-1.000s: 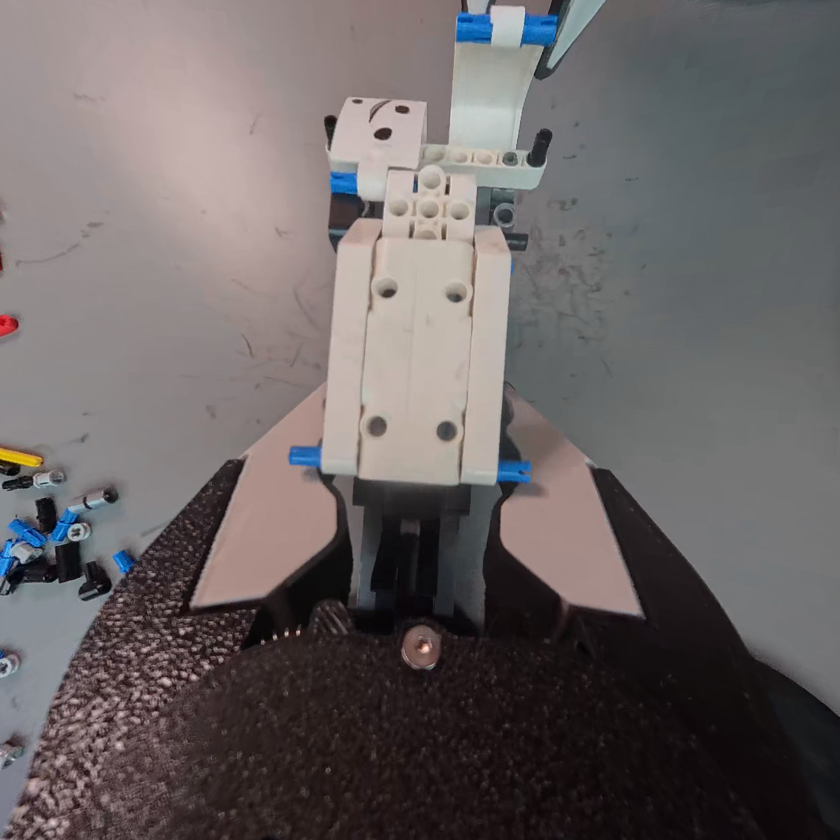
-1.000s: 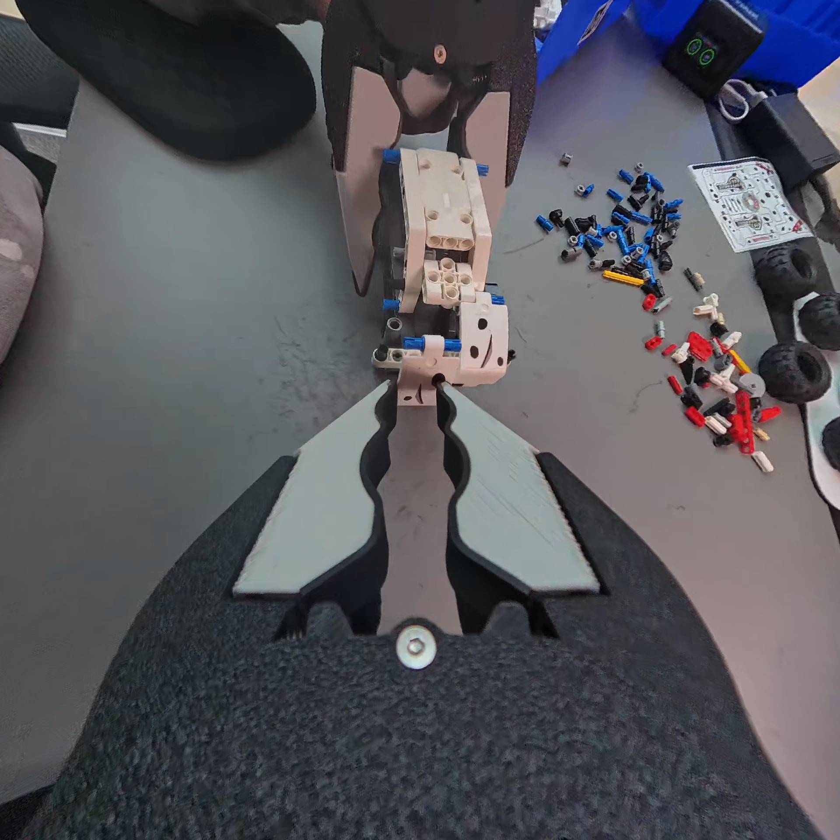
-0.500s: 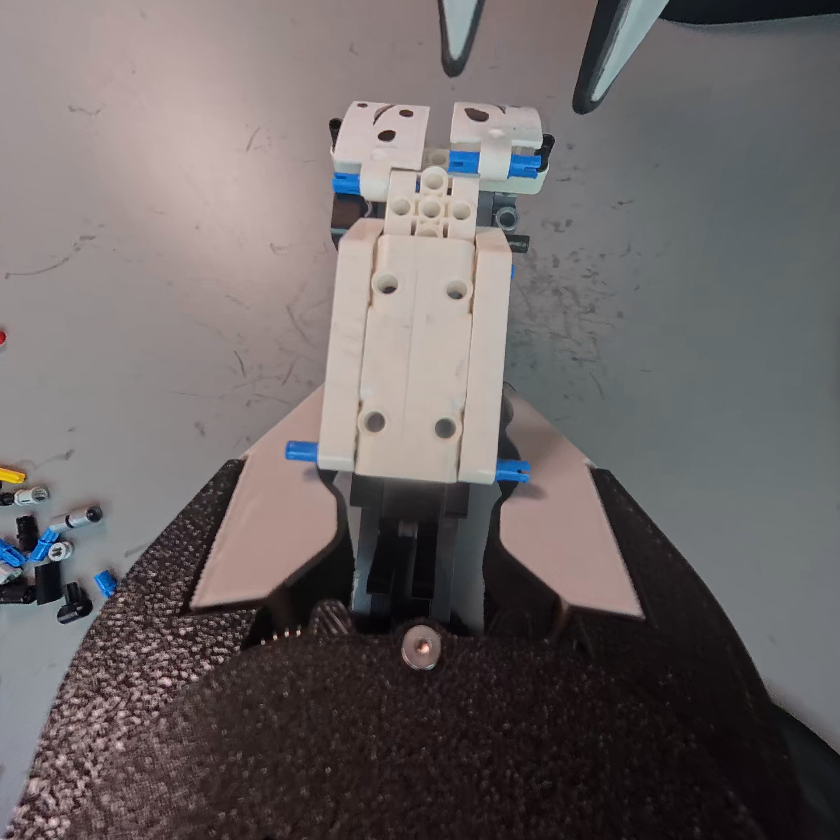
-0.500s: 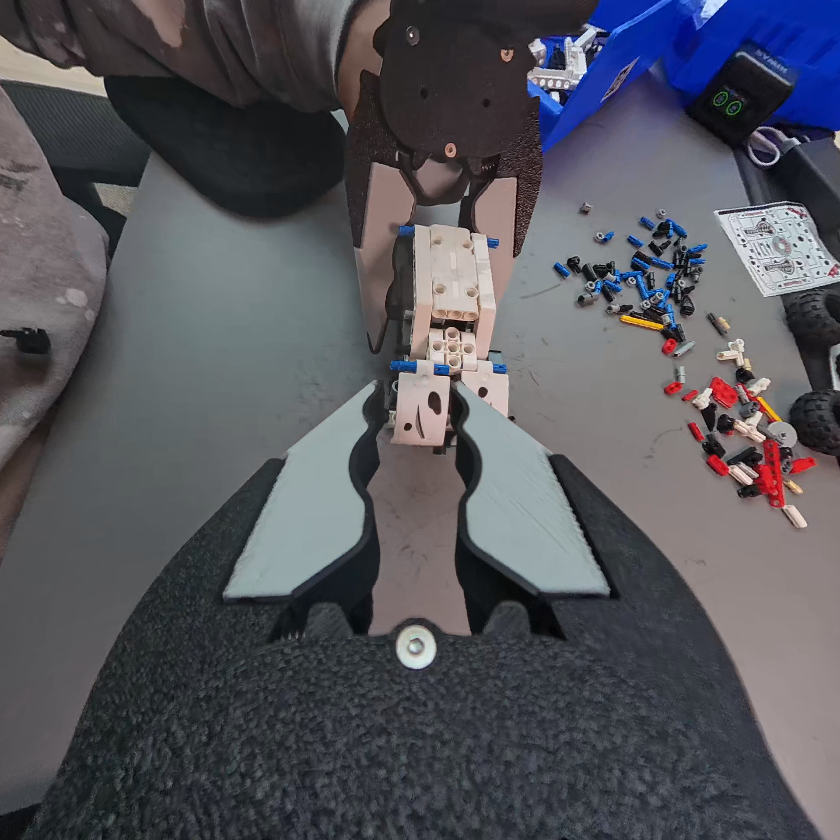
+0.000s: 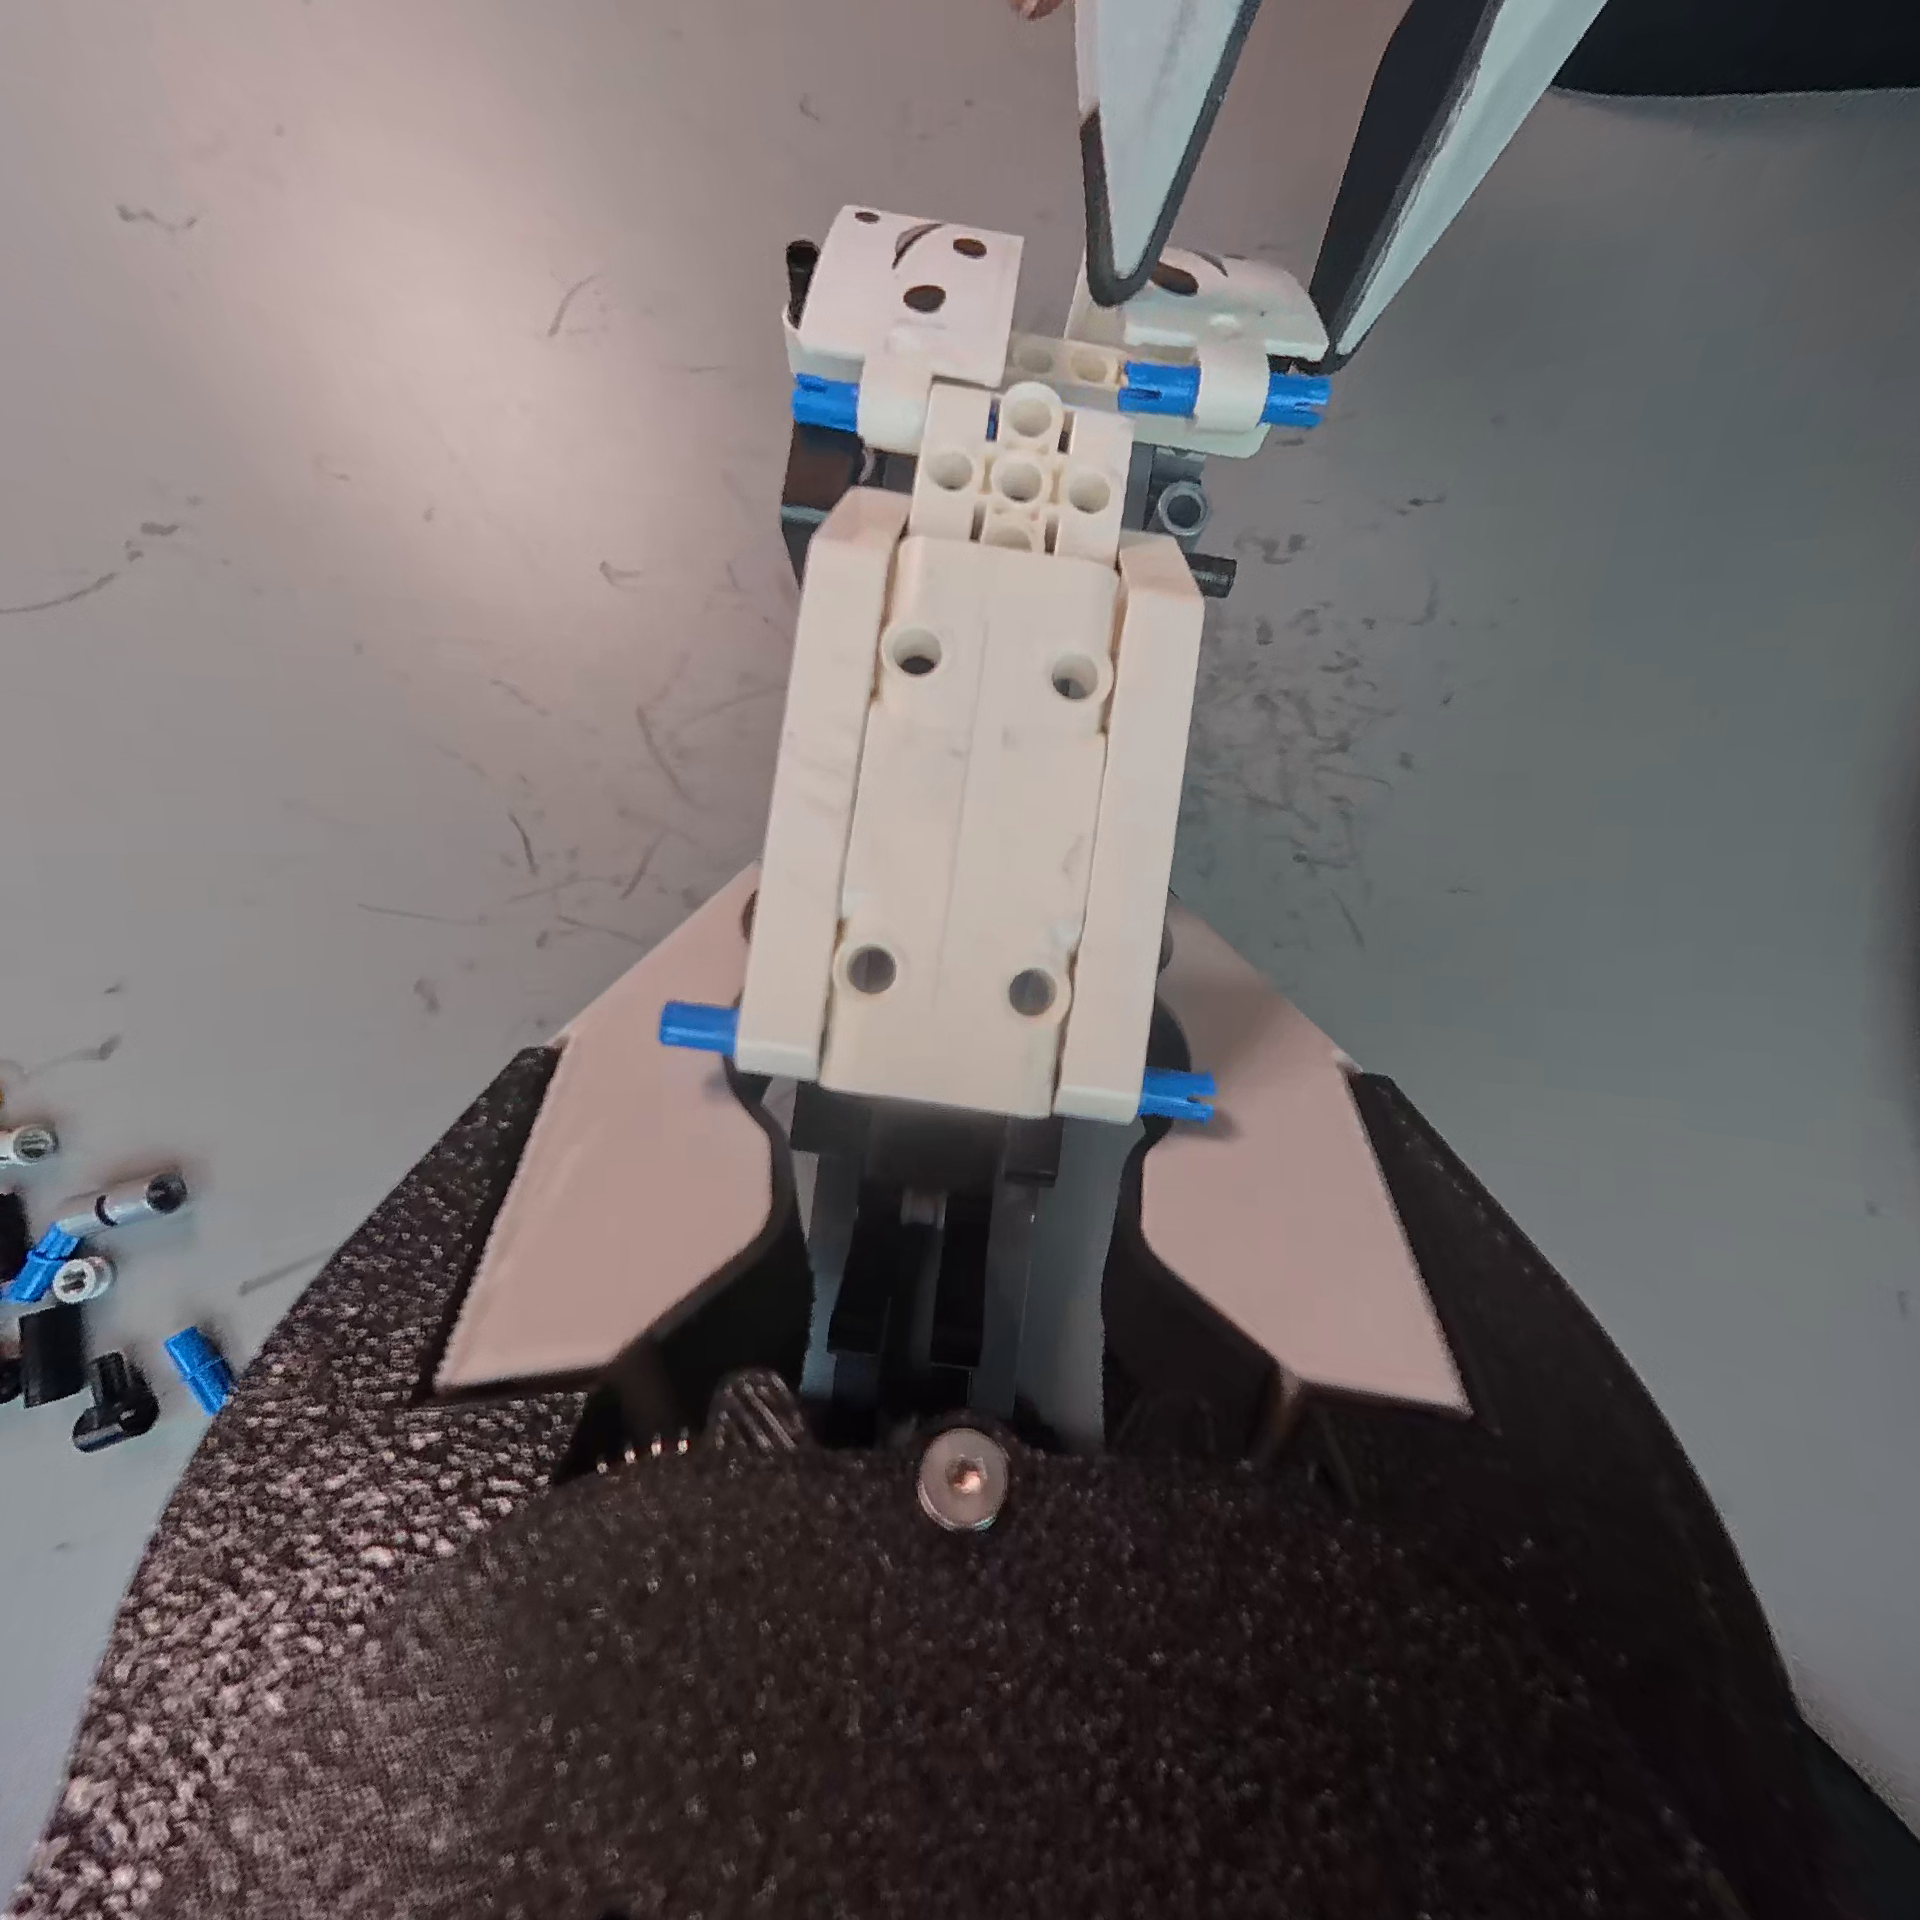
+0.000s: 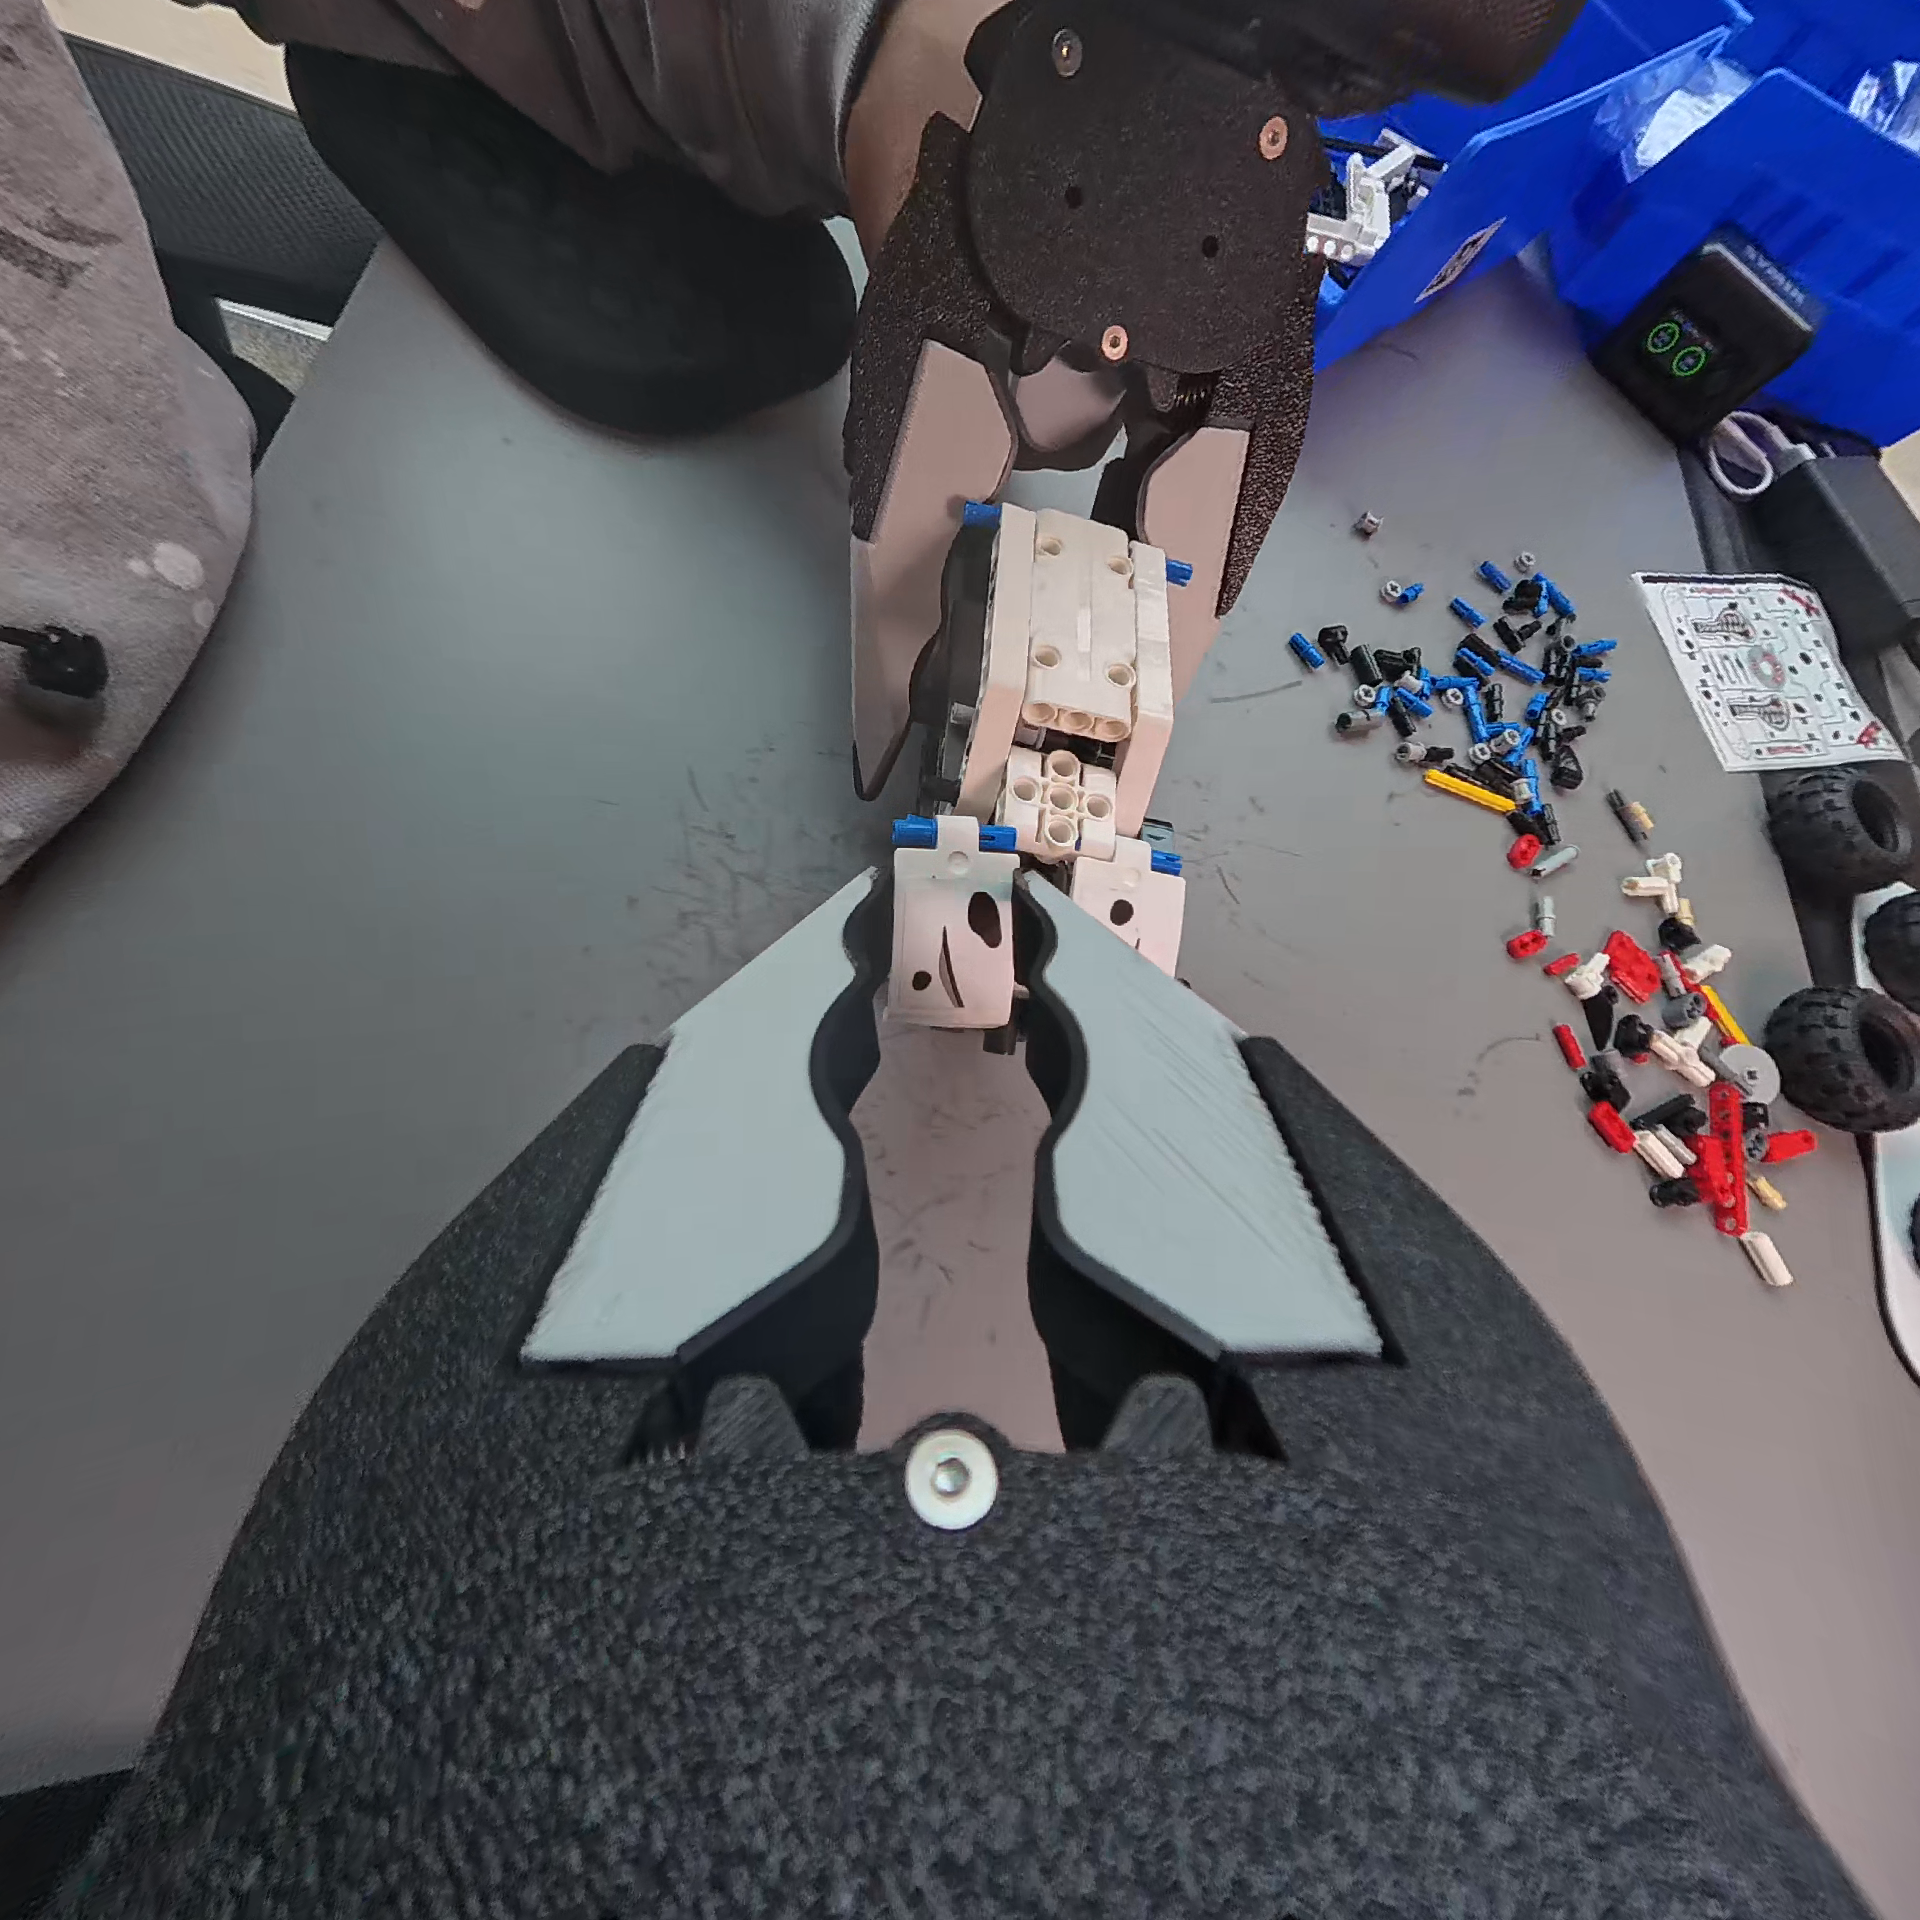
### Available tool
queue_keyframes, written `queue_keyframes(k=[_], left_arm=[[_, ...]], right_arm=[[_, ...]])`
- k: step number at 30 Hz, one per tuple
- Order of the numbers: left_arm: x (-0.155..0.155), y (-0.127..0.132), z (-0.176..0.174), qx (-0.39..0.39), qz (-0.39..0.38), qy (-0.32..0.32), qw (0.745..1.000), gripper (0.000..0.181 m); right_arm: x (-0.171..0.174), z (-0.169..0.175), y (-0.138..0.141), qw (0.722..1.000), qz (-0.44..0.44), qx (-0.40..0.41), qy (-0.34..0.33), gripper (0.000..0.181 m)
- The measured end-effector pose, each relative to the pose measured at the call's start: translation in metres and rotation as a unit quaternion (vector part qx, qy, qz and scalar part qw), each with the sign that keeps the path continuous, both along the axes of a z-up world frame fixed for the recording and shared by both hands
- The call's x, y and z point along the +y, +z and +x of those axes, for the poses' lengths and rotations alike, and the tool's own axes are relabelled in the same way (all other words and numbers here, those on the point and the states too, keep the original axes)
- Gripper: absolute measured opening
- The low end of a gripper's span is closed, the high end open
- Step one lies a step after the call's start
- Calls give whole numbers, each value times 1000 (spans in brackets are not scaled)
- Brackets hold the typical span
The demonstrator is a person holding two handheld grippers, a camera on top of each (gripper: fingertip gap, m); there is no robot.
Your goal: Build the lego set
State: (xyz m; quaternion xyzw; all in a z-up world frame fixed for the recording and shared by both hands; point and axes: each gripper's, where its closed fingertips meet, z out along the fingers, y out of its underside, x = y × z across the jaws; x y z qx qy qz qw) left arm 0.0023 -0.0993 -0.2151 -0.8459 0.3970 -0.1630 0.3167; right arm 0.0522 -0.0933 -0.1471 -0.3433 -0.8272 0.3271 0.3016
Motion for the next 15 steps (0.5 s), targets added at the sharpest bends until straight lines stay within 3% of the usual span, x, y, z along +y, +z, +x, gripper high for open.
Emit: queue_keyframes(k=[6,7,15], left_arm=[[0,0,6,-3,-9,2,1000,64],[1,0,5,2,-8,5,1000,65],[1,2,5,-11,-9,10,1000,66]], right_arm=[[-4,4,-3,999,22,-9,42,20],[-6,4,-1,998,21,-5,51,10],[-1,2,1,1000,17,2,4,11]])
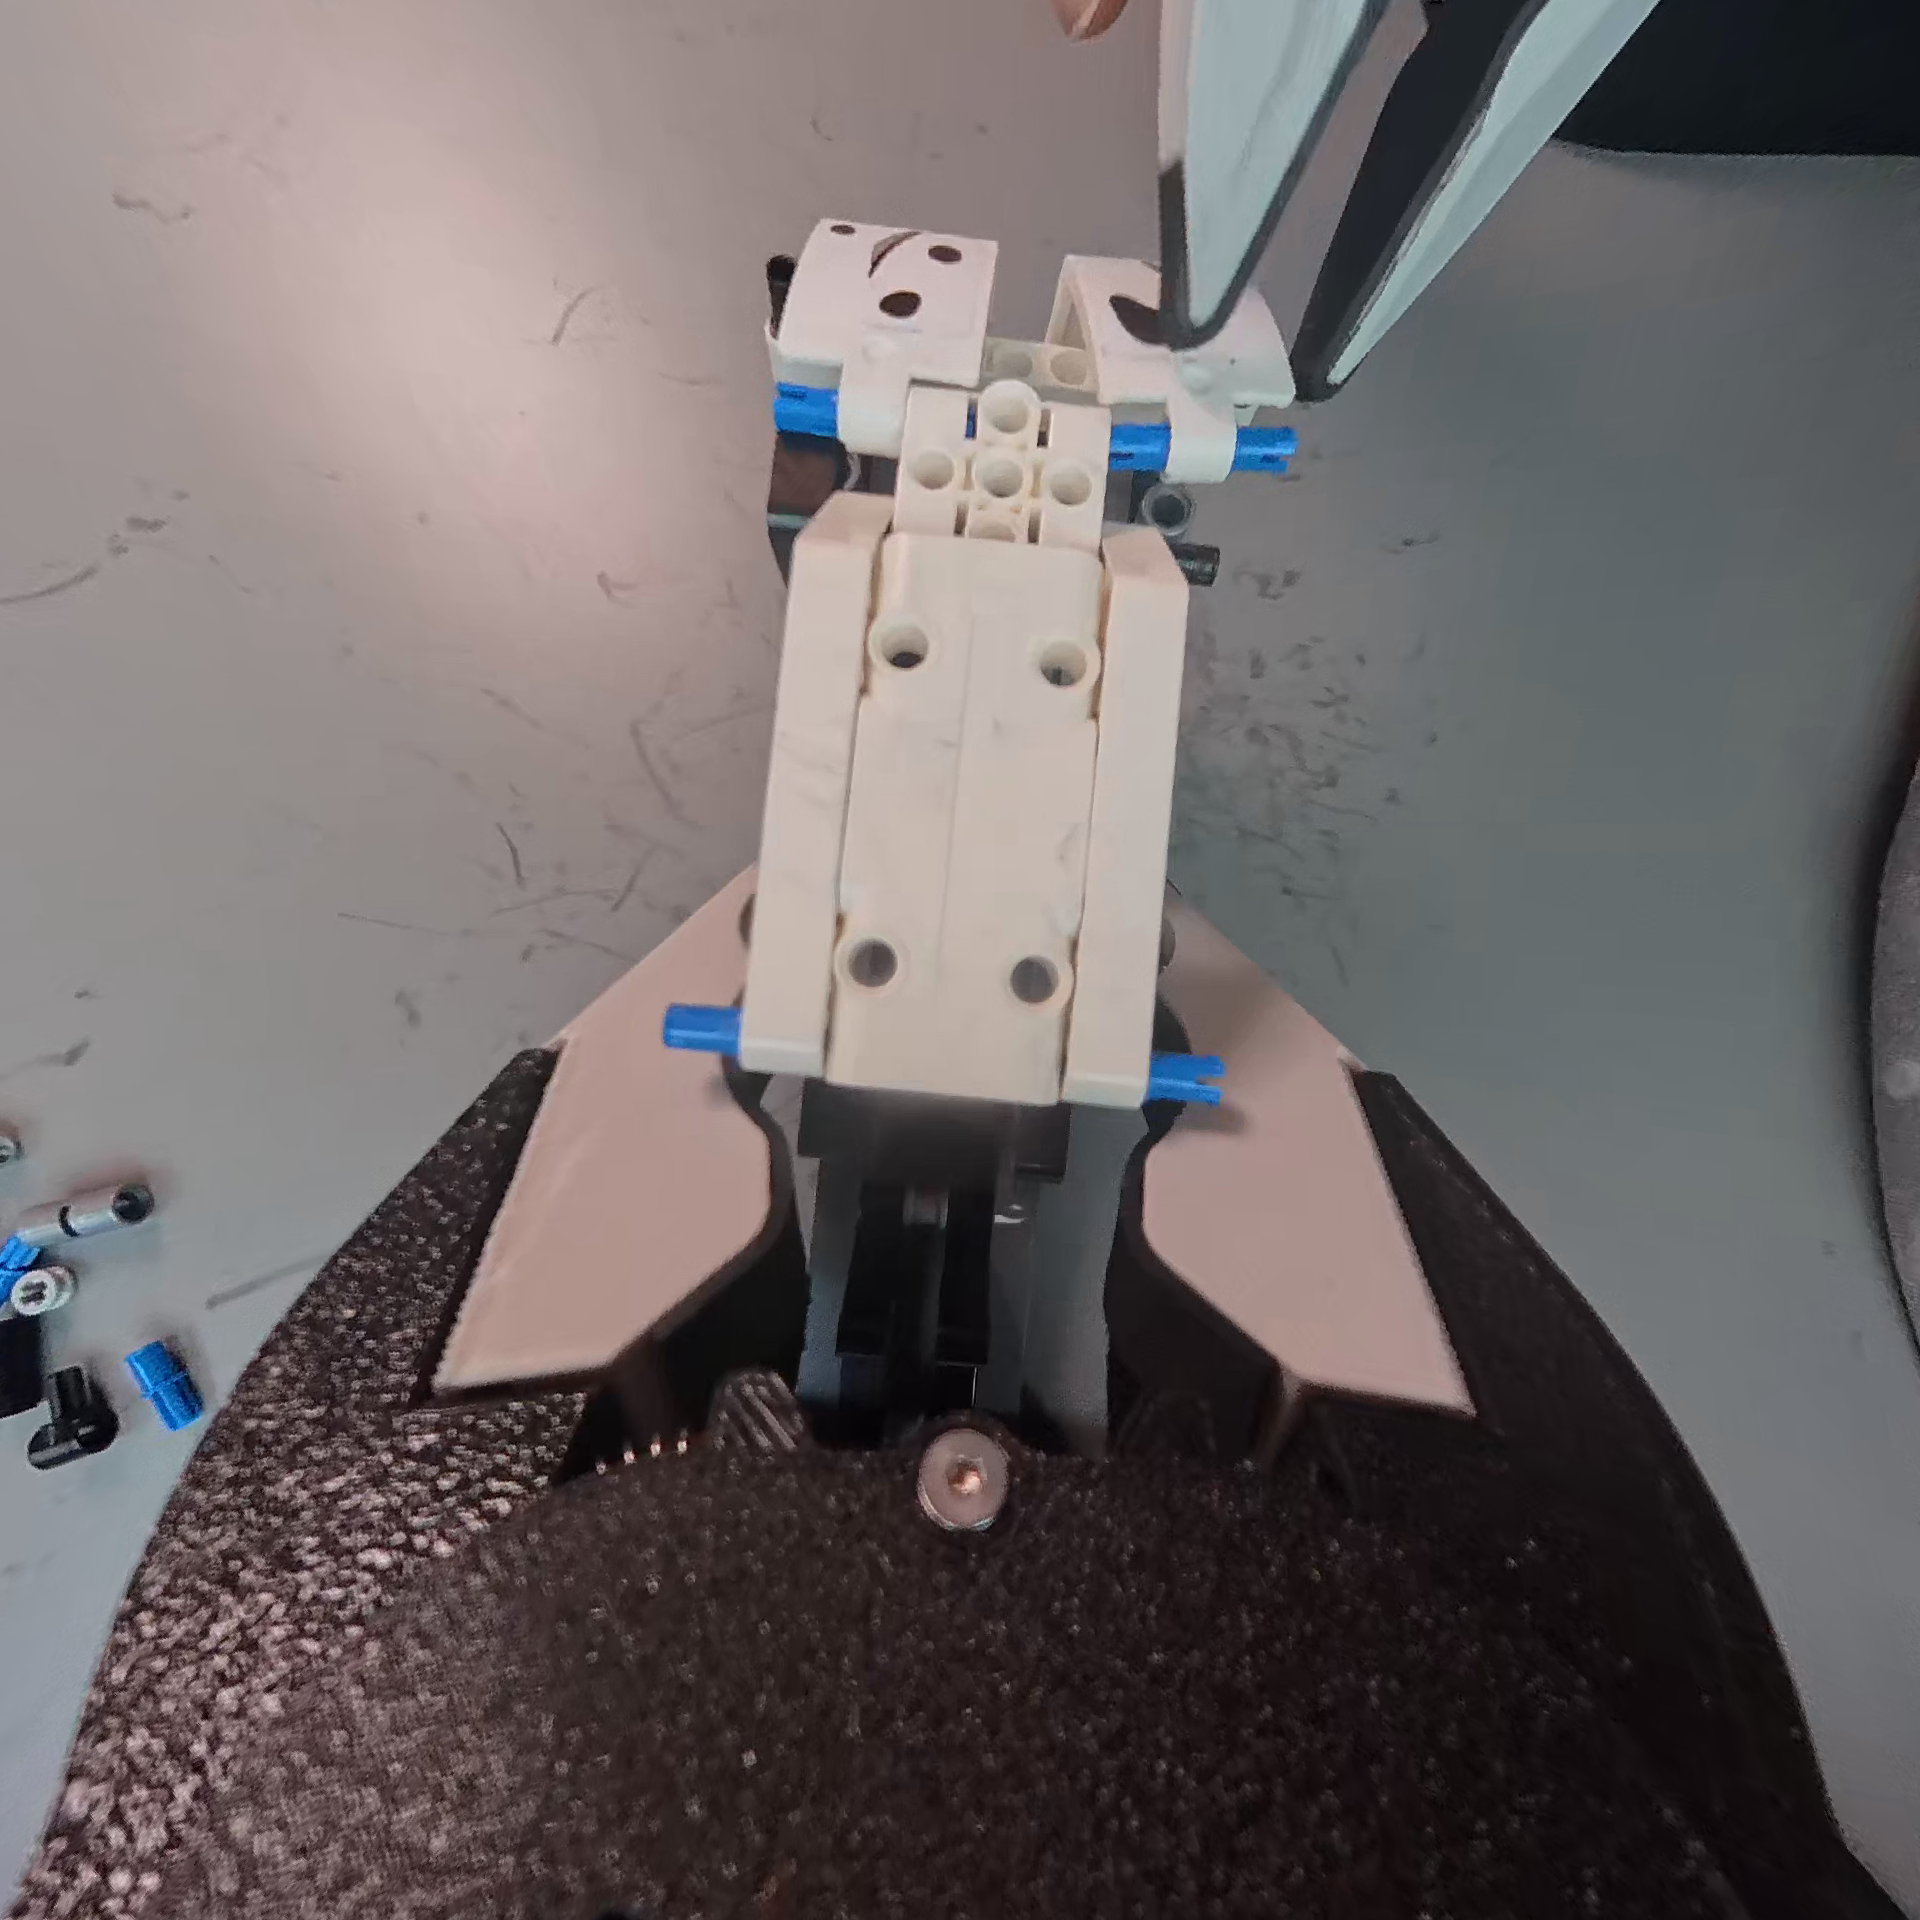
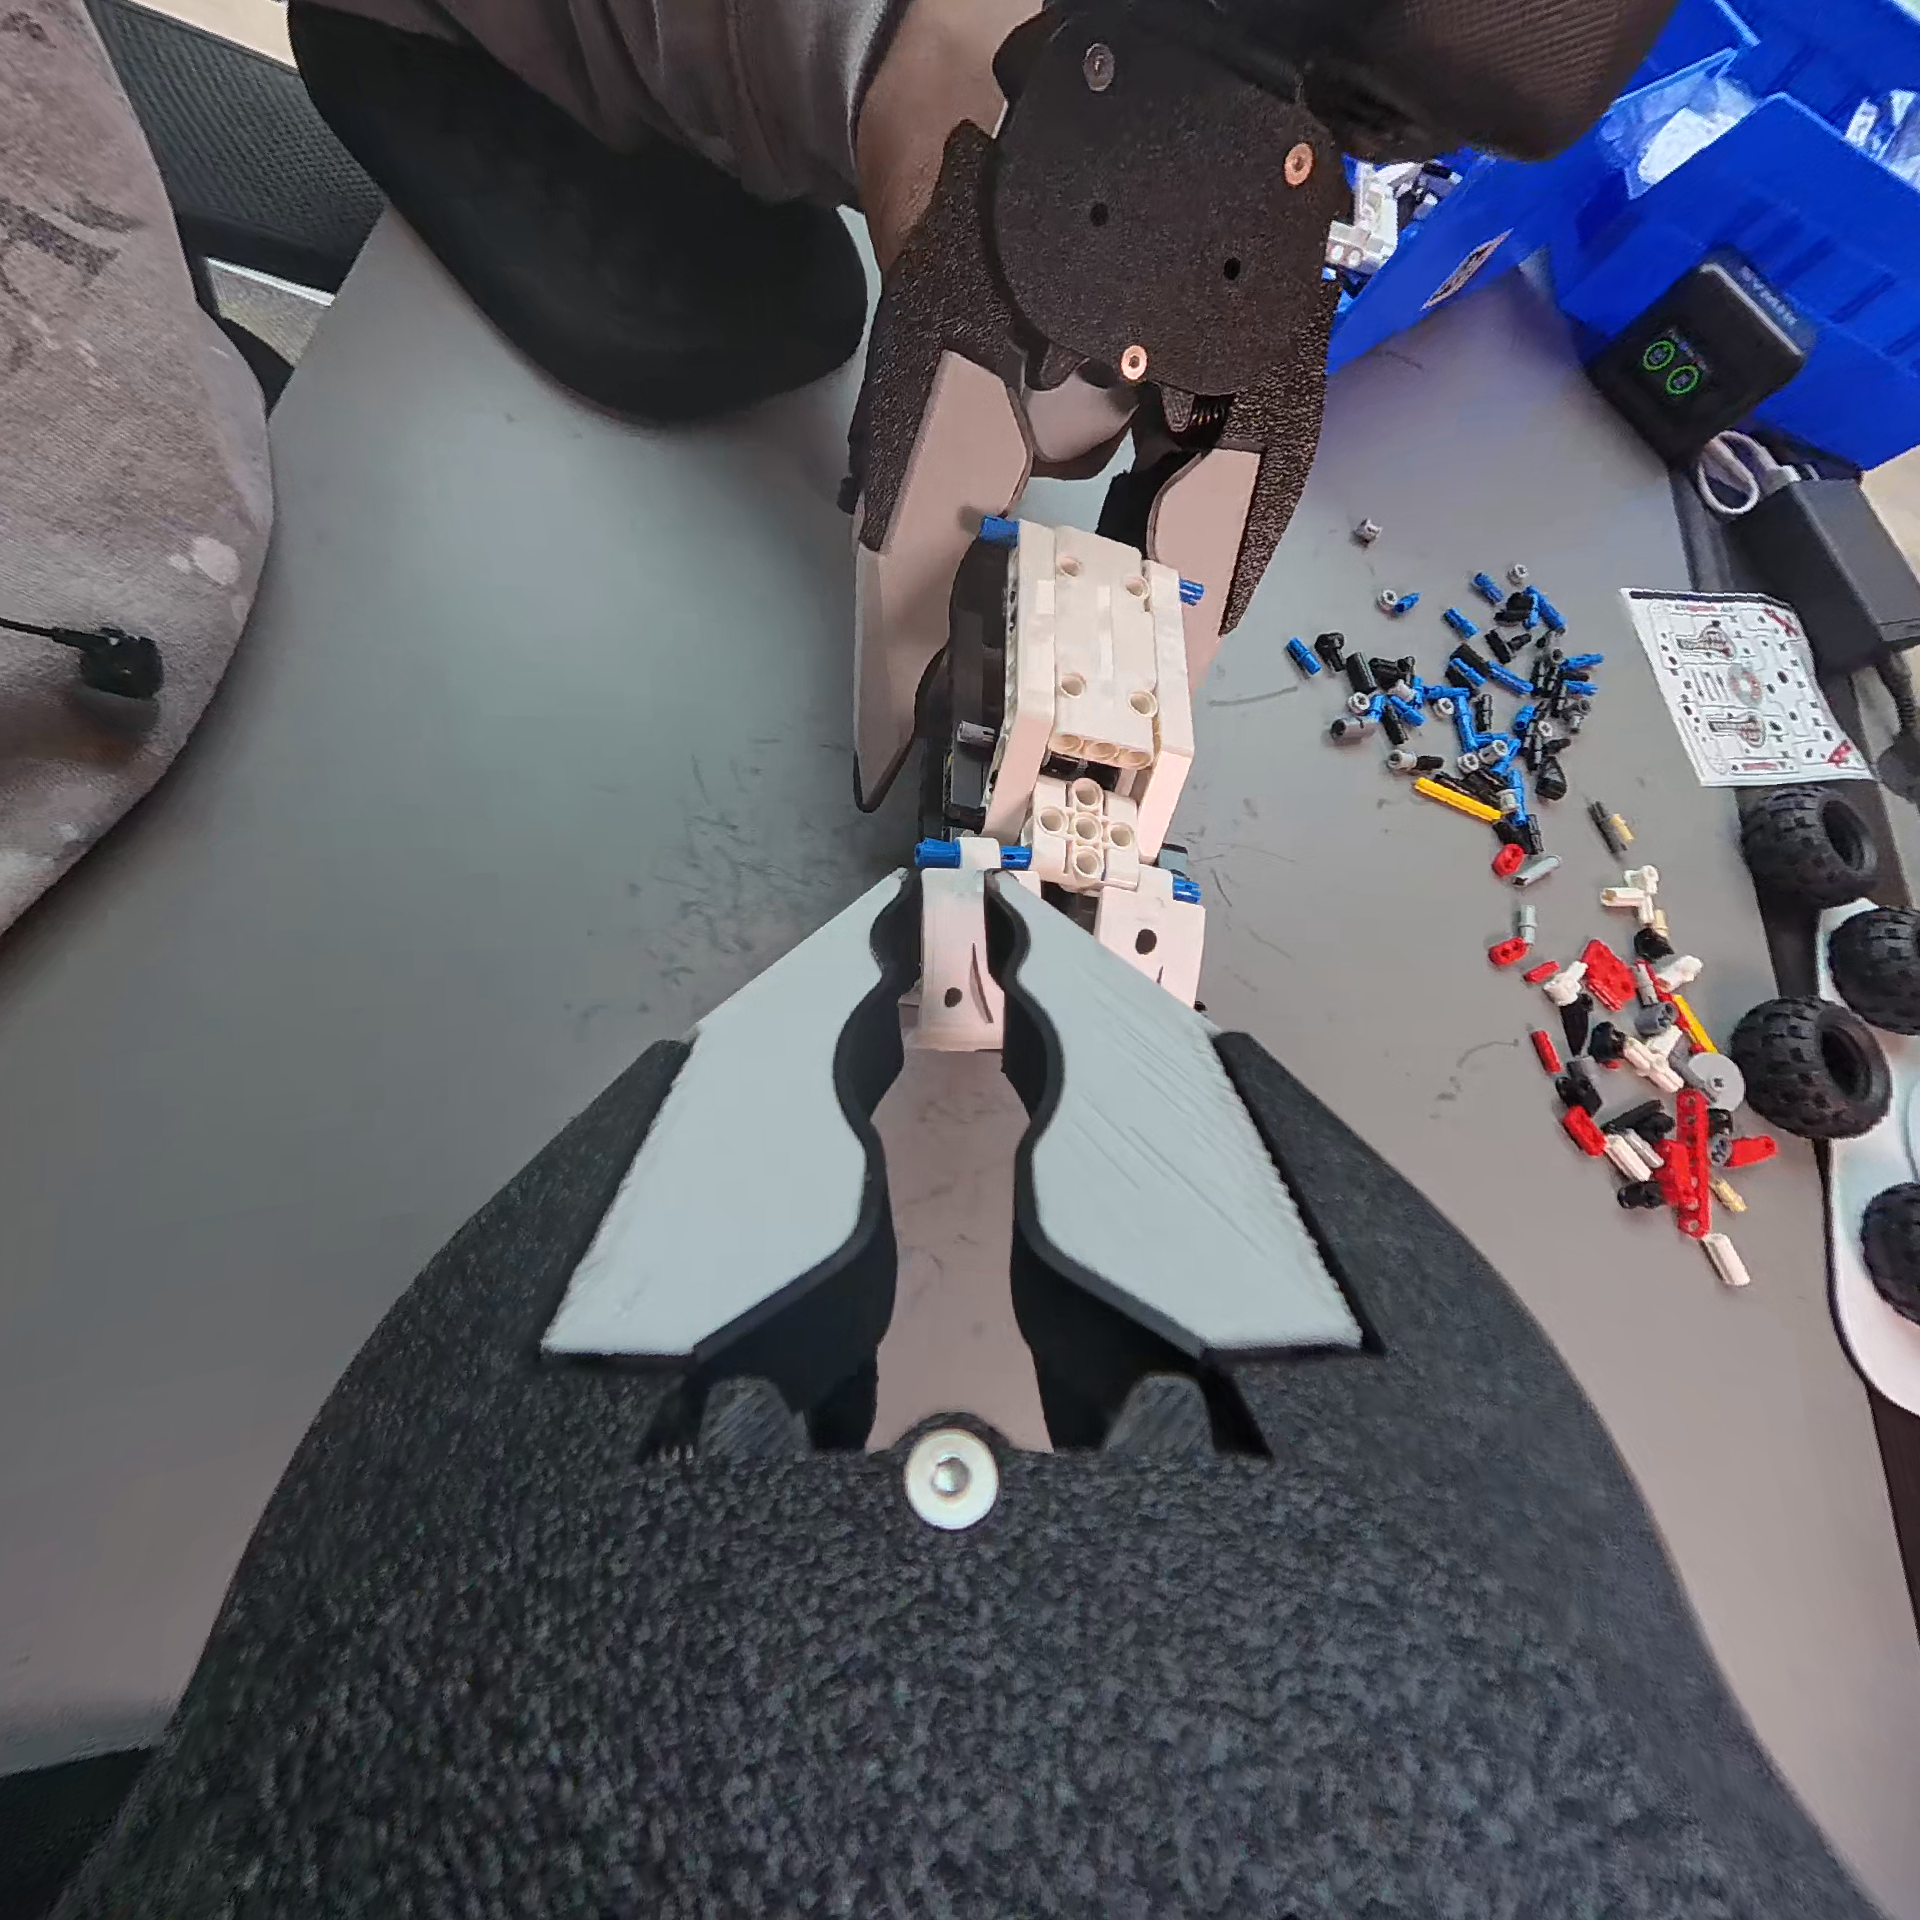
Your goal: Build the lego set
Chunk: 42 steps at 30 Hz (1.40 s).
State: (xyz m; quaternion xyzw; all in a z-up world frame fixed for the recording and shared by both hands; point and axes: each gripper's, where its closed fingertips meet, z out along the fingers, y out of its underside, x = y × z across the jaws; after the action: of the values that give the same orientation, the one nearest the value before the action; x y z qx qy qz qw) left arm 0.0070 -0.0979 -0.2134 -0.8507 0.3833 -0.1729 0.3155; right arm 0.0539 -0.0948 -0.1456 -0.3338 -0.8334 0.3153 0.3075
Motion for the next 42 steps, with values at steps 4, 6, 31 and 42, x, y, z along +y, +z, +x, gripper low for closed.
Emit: queue_keyframes(k=[4,6,31,42], left_arm=[[-7,14,3,-54,-9,-15,998,78],[-11,25,0,-70,-3,-22,997,82],[12,37,24,11,52,-42,998,59],[6,36,30,30,69,-40,996,58]], right_arm=[[1,-1,3,999,-16,24,-33,25],[0,0,3,998,-20,35,-48,30],[12,-24,-20,987,-87,-71,-118,70],[16,-17,-21,983,-90,-68,-144,65]])
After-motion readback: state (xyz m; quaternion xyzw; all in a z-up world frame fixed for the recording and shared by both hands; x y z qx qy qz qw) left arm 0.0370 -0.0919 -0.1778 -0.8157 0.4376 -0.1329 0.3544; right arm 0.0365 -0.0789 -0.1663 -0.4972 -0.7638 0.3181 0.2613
